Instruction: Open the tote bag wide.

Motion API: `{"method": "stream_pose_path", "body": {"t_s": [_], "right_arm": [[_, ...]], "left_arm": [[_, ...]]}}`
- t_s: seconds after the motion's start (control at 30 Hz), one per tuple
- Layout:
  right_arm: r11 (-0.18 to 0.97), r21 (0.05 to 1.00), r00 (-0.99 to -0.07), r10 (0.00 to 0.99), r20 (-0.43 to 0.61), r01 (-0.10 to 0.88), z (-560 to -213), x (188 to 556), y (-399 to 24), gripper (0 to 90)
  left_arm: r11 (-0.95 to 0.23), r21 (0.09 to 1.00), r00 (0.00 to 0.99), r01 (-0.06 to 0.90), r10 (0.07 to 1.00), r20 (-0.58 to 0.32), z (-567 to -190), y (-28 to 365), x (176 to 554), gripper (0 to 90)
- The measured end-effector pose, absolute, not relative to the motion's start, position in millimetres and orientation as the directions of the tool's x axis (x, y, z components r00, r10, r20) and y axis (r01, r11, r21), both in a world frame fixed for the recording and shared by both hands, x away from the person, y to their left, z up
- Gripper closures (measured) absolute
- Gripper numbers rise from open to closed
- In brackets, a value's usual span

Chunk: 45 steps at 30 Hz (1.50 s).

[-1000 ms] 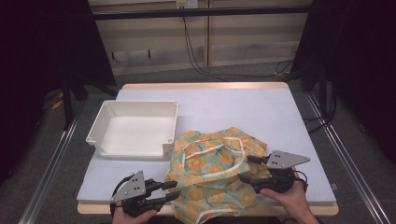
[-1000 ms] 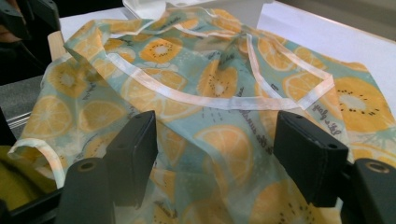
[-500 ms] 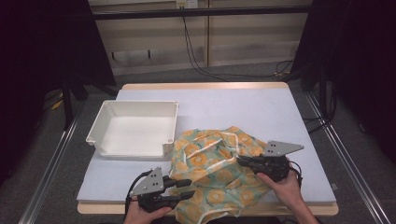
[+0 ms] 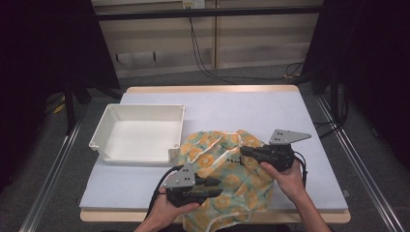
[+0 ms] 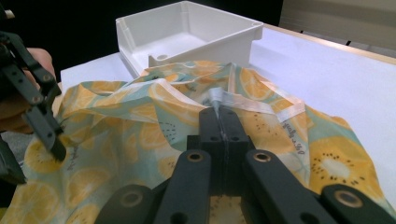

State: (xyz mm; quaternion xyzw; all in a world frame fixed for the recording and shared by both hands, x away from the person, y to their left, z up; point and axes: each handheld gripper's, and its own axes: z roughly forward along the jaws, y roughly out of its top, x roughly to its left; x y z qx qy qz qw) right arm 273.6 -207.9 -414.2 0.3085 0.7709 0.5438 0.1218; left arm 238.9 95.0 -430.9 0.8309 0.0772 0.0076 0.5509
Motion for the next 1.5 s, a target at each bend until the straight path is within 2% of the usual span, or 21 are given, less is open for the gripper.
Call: {"method": "stream_pose_path", "body": {"t_s": [0.5,0.77,0.9,1.07,1.17,1.37,1.4,1.47,1.5], "right_arm": [[0.182,0.92,-0.74,0.656,0.15,0.348,-407,300,-219,90.0],[0.147,0.922,-0.689,0.708,0.156,0.359,-405,325,-237,90.0],[0.092,0.921,-0.651,0.734,0.194,0.379,-406,344,-251,90.0],[0.079,0.915,-0.588,0.787,0.186,0.396,-408,363,-265,90.0],[0.085,0.902,-0.543,0.821,0.178,0.423,-418,374,-273,90.0],[0.142,0.858,-0.549,0.816,0.181,0.494,-455,379,-266,89.8],[0.15,0.855,-0.553,0.814,0.178,0.497,-458,378,-264,88.0],[0.158,0.845,-0.55,0.815,0.18,0.51,-462,375,-263,72.7],[0.156,0.844,-0.548,0.817,0.182,0.513,-461,374,-263,68.5]], "left_arm": [[-0.388,0.913,0.984,0.127,0.169,-0.065,-431,62,280,69.0],[-0.384,0.909,0.976,0.161,0.197,-0.09,-436,53,300,67.9],[-0.377,0.91,0.973,0.172,0.207,-0.098,-438,54,301,67.6],[-0.391,0.906,0.976,0.164,0.198,-0.091,-439,56,301,67.4],[-0.394,0.904,0.976,0.165,0.198,-0.092,-442,57,301,66.4],[-0.418,0.891,0.967,0.177,0.241,-0.079,-446,63,306,66.1],[-0.407,0.894,0.965,0.188,0.245,-0.092,-446,64,306,65.5],[-0.396,0.899,0.965,0.188,0.247,-0.093,-444,65,307,64.7],[-0.39,0.901,0.965,0.19,0.241,-0.1,-442,66,306,64.6]]}}
